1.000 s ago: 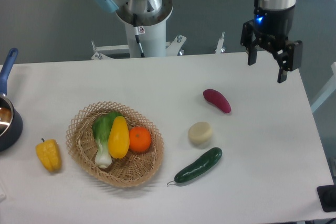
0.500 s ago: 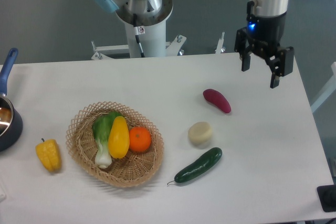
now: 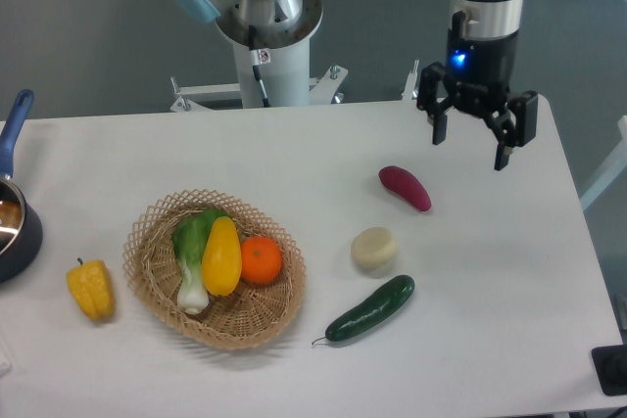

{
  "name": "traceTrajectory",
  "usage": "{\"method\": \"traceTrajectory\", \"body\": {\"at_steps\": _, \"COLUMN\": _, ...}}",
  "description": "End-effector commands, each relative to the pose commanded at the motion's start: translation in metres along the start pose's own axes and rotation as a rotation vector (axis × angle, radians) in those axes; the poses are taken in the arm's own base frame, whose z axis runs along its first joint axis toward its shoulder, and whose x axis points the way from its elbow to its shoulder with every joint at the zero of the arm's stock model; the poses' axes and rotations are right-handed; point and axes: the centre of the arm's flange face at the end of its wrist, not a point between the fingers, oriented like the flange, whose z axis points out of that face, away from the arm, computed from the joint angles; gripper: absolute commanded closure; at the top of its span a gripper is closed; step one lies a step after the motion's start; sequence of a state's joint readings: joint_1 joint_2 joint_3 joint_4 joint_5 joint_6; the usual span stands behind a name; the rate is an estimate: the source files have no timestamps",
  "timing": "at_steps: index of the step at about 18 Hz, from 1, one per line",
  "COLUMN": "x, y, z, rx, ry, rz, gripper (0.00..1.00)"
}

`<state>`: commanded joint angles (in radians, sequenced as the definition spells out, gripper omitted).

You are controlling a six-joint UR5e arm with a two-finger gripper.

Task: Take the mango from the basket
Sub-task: 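Move the open gripper from its start pose toward the wicker basket, then lower the gripper into the basket over the yellow mango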

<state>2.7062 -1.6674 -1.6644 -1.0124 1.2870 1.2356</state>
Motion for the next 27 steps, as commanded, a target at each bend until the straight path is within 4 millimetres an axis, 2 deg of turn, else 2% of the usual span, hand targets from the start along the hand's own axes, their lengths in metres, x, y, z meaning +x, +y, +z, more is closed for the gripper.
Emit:
{"method": "traceTrajectory", "body": {"at_steps": 4, "x": 0.015, "y": -0.029, "z": 0.024, "rx": 0.006, "ry": 0.047, "rz": -0.147, "gripper": 0.00}}
{"method": "traceTrajectory", "body": {"at_steps": 6, "x": 0.019, "y": -0.031, "z": 0.034, "rx": -0.005, "ry": 0.061, "rz": -0.300, "gripper": 0.00}}
{"method": "traceTrajectory", "body": {"at_steps": 8, "x": 0.033, "y": -0.046, "z": 0.043, "rx": -0.013, "ry": 0.085, "rz": -0.420, "gripper": 0.00}}
{"method": "traceTrajectory", "body": {"at_steps": 11, "x": 0.050, "y": -0.064, "z": 0.052, "rx": -0.019, "ry": 0.109, "rz": -0.500, "gripper": 0.00}}
{"method": "traceTrajectory", "body": {"at_steps": 13, "x": 0.062, "y": -0.075, "z": 0.059, "rx": -0.028, "ry": 0.127, "rz": -0.505, "gripper": 0.00}}
{"method": "traceTrajectory", "body": {"at_steps": 15, "x": 0.089, "y": -0.081, "z": 0.078, "rx": -0.051, "ry": 0.171, "rz": -0.486, "gripper": 0.00}}
{"method": "traceTrajectory", "body": {"at_steps": 19, "x": 0.120, "y": -0.104, "z": 0.095, "rx": -0.062, "ry": 0.225, "rz": -0.439, "gripper": 0.00}}
{"method": "traceTrajectory", "body": {"at_steps": 23, "x": 0.143, "y": -0.115, "z": 0.133, "rx": -0.125, "ry": 0.266, "rz": -0.480, "gripper": 0.00}}
{"method": "traceTrajectory", "body": {"at_steps": 27, "x": 0.158, "y": -0.122, "z": 0.153, "rx": -0.151, "ry": 0.294, "rz": -0.469, "gripper": 0.00}}
